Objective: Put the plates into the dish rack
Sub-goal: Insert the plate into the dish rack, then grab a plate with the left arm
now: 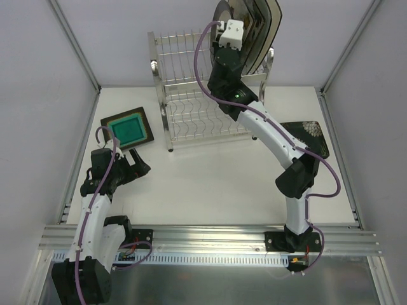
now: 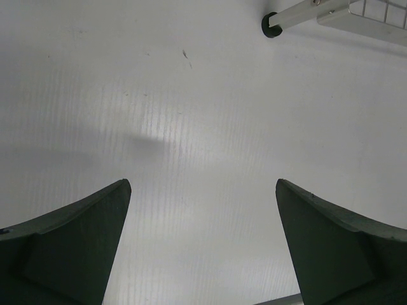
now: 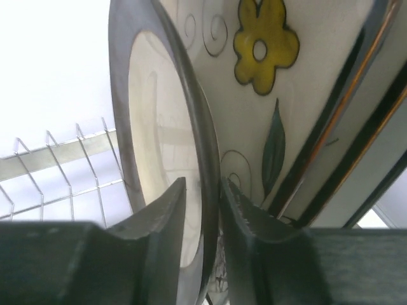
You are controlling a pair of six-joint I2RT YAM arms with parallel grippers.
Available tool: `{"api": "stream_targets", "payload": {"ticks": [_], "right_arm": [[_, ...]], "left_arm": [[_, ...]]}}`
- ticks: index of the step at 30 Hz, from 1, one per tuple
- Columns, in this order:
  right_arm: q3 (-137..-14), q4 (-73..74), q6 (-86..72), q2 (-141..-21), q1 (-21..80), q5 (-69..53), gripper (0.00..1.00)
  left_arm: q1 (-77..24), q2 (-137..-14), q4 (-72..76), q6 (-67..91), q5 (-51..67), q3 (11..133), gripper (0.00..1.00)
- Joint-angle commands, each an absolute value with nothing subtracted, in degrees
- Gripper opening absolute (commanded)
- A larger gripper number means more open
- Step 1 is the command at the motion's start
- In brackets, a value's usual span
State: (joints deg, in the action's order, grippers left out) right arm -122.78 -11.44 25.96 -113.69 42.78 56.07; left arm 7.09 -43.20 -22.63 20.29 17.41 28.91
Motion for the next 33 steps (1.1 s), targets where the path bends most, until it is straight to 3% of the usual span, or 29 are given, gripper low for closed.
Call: {"api": "stream_targets", "payload": {"ticks": [1,11,21,24,33], "right_arm": [[-123.4,-12.4,22.5,-107.6,42.5,54.1,0.34],[-123.0,-8.2,22.8,-104.2,42.4,50.5,0.57],[-118.0,-2.8,21.4,-95.2,43.9,43.6,0.95],[-115.2,2.2,19.7,-90.5,44.2,40.2,1.00],[-99.5,10.9,14.0,-73.3,44.1,30.8,1.00]], "left_arm": [[6.8,-42.3,-22.5,19.9,16.8,30.8,0.99],[6.8,-41.7,-22.4,20.0,16.8,30.8,0.99],[6.8,-41.4,-22.4,20.0,16.9,30.8,0.99],[6.8,-41.3,-22.5,20.0,17.0,30.8,0.99],[6.7,-41.7,-22.5,20.4,17.9,30.8,0.99]]}}
